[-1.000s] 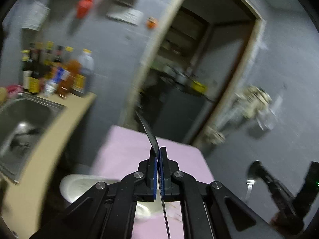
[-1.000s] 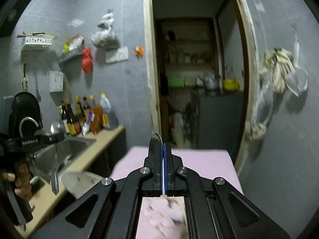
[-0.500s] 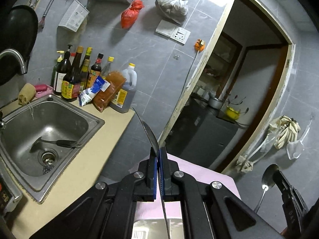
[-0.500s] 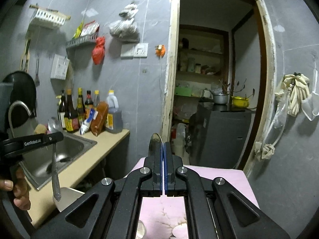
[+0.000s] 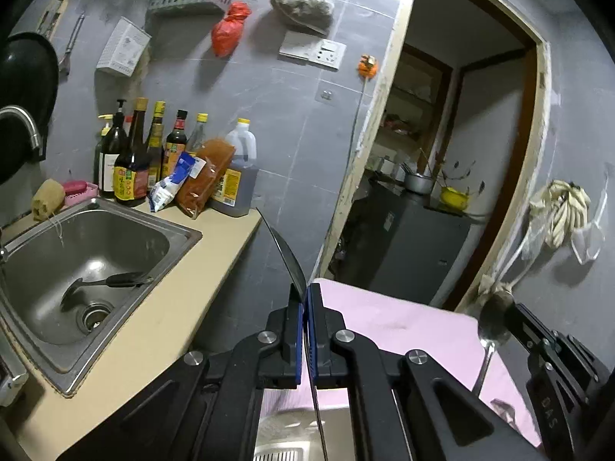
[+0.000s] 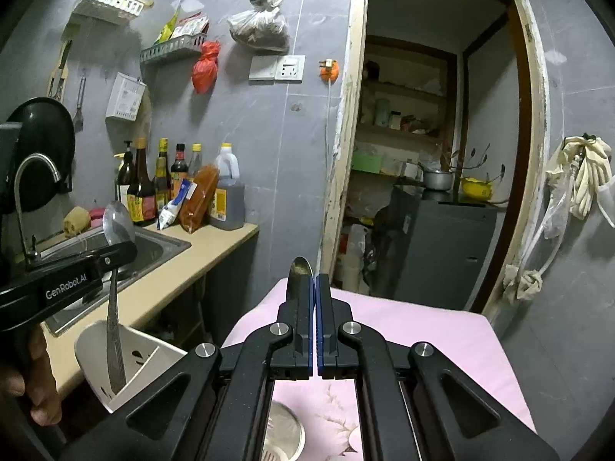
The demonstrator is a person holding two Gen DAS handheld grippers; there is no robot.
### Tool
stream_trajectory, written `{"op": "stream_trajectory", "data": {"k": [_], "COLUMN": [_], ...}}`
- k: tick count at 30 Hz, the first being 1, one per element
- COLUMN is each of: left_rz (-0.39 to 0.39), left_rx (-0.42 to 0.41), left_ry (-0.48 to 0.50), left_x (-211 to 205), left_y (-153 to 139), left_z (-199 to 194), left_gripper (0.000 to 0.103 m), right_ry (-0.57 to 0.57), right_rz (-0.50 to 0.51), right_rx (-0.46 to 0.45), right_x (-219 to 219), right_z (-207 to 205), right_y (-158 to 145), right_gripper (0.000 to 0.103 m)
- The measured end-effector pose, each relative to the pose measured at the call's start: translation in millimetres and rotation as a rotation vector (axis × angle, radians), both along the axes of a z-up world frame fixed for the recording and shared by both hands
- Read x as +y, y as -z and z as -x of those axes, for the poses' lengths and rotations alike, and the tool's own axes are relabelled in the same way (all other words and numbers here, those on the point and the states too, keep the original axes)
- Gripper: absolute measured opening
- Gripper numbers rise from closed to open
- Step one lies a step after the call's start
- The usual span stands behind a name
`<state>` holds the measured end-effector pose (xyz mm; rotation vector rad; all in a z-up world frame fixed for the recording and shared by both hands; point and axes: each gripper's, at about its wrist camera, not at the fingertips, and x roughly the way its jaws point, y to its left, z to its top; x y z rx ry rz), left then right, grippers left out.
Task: Organize utensils
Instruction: 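Carry both spoons over the white utensil holder and open both tools, then move both tools back over the remaining utensils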
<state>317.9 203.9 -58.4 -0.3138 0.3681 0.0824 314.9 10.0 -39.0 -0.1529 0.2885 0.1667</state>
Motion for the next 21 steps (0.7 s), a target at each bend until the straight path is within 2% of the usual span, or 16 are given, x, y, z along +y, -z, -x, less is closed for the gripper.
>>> {"op": "stream_trajectory", "data": {"k": [9,14,15,16,17,18,19,21], "left_rz": [0.051,0.049,0.047,0.049,0.058,0.071,0.092,0.118], "left_rx": [0.079,0.141,0.145,0.151,0.155,0.156,0.151,0.142], "left_ry": [0.074,0.123,0.131,0.136,0.138,0.136,0.128,0.117], "left_x": [8.2,7.2,7.2,6.8,7.1,7.6,8.8,8.9], "left_y": [-2.4,-2.8,-3.2,-4.5,-5.4,-5.9,-6.9,-10.6], "left_z": [9.3,16.1,17.4,19.9,21.7,23.5,26.8,31.6], "left_gripper": [0.004,0.011,0.013,0.023,0.035,0.042,0.049,0.05], "right_ry": [-0.041,-0.042,-0.042,-0.041,-0.04,-0.041,-0.04,-0.042], "right_rz": [-0.031,-0.056,-0.064,-0.071,-0.078,-0.092,-0.101,-0.112], "right_rx": [0.099,0.141,0.149,0.154,0.156,0.155,0.151,0.143], "right_x": [-12.3,-20.9,-23.3,-25.4,-27.5,-30.8,-33.0,-38.1], "right_z": [7.6,12.4,13.6,15.0,16.5,19.2,21.6,26.6], "right_y": [1.9,2.9,2.1,1.3,0.4,-1.2,-2.9,-6.7], "right_gripper": [0.003,0.005,0.01,0.014,0.025,0.033,0.035,0.039]}}
